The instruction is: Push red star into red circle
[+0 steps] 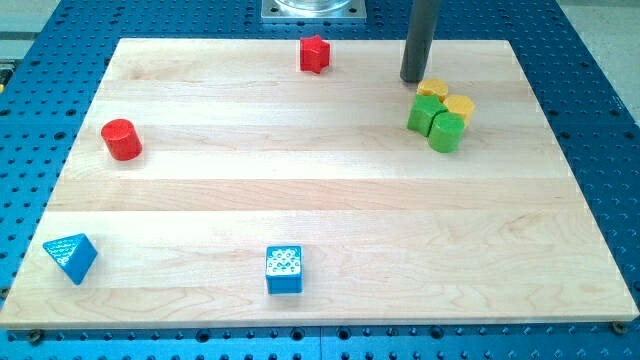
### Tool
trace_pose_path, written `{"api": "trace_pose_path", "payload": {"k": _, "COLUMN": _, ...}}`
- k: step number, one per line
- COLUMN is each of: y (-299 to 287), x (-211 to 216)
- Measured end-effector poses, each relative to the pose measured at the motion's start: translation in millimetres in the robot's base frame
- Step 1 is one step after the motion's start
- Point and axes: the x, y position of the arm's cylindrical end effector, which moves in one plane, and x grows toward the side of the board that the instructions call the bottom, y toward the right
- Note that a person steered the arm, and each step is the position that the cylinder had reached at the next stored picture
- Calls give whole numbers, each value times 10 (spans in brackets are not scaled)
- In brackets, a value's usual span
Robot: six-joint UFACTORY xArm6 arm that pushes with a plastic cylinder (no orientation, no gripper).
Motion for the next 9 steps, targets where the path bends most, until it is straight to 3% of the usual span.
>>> {"api": "trace_pose_path", "payload": {"k": 1, "y": -94, "x": 455}}
{"api": "trace_pose_path", "payload": {"k": 2, "y": -399, "x": 530}}
{"api": "trace_pose_path", "payload": {"k": 3, "y": -1381, "x": 441}}
{"api": "trace_pose_path", "payload": {"k": 4, "y": -2217, "x": 12}}
{"api": "trace_pose_path", "payload": {"k": 5, "y": -2055, "x": -782}}
{"api": "trace_pose_path", "payload": {"k": 6, "y": -1555, "x": -820}}
{"api": "trace_pose_path", "payload": {"k": 7, "y": -1752, "x": -285}}
{"api": "trace_pose_path", "payload": {"k": 8, "y": -1989, "x": -330}}
{"api": "trace_pose_path", "payload": {"k": 9, "y": -2064, "x": -663}}
